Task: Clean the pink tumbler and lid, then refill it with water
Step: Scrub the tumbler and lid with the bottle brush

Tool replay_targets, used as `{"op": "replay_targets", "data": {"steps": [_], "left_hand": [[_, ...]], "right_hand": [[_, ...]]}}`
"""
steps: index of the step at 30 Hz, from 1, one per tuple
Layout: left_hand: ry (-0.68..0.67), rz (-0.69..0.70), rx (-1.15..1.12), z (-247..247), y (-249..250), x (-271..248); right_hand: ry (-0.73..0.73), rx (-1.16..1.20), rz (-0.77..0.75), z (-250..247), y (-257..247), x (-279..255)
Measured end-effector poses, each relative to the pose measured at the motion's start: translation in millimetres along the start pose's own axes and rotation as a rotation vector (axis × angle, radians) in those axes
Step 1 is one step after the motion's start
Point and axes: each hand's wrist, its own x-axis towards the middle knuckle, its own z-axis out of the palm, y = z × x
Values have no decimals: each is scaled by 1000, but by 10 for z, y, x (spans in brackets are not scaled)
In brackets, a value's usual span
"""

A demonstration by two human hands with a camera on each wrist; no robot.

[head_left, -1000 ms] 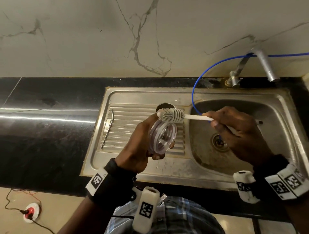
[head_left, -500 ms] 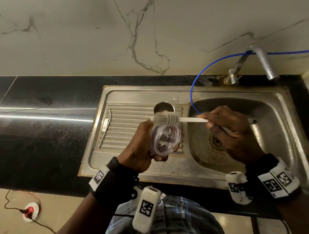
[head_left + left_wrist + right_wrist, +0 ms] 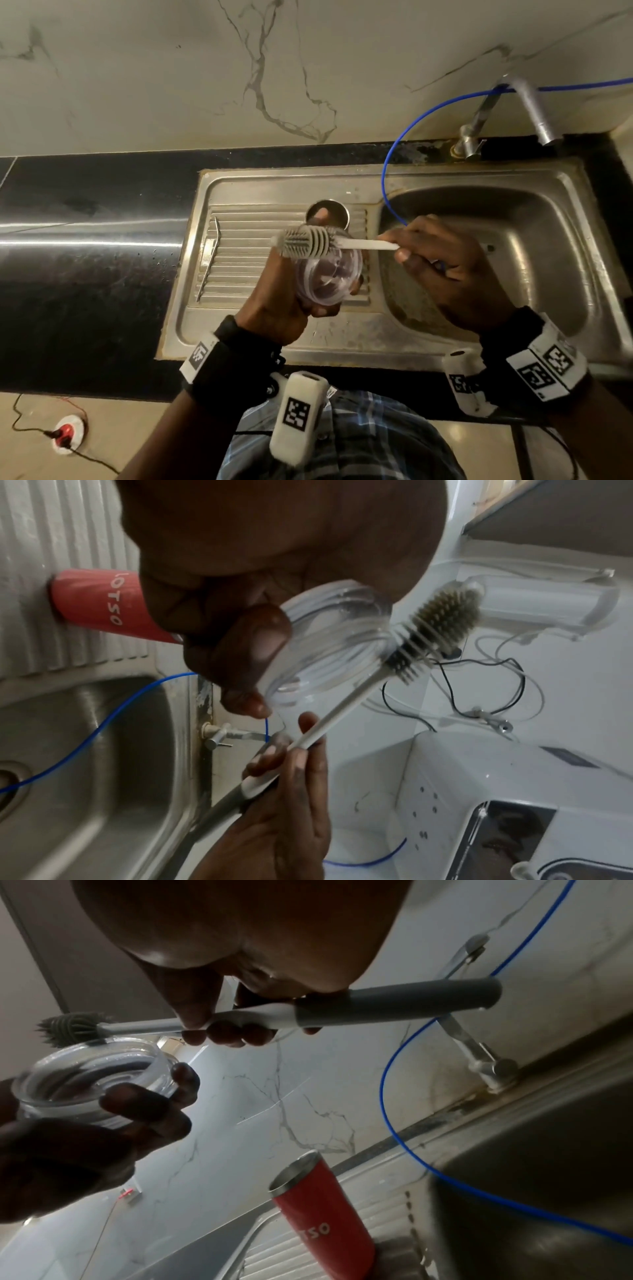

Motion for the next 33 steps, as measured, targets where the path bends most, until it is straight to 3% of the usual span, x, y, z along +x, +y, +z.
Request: {"op": "replay_targets", "data": {"steps": [3,6,11,15,20,24,28,33], "left_hand": [[-80,2,-91,-49,144,-26],[-75,2,-107,-73,255,-77],[-4,-38,-43,-25,195,-58],[7,-5,-53,-8,193,-48],[12,-15,-59,31,173,-78],[-42,-2,-125,-26,289,-143],[-8,4,-111,-1,252,-157],[-78,25,-174,22,175,-116]], "right_hand": [[35,88,101,-25,70,-85],[44,148,199,-45,128,-179],[66,16,31,69,-55,-131],[130,71,90,7,-70,-83],[63,59,105,-31,-1,-33],[95,66,152,-105,28,-103],[91,115,195,-70,-12,-172],[95,100,144,-51,-115,-134]]}}
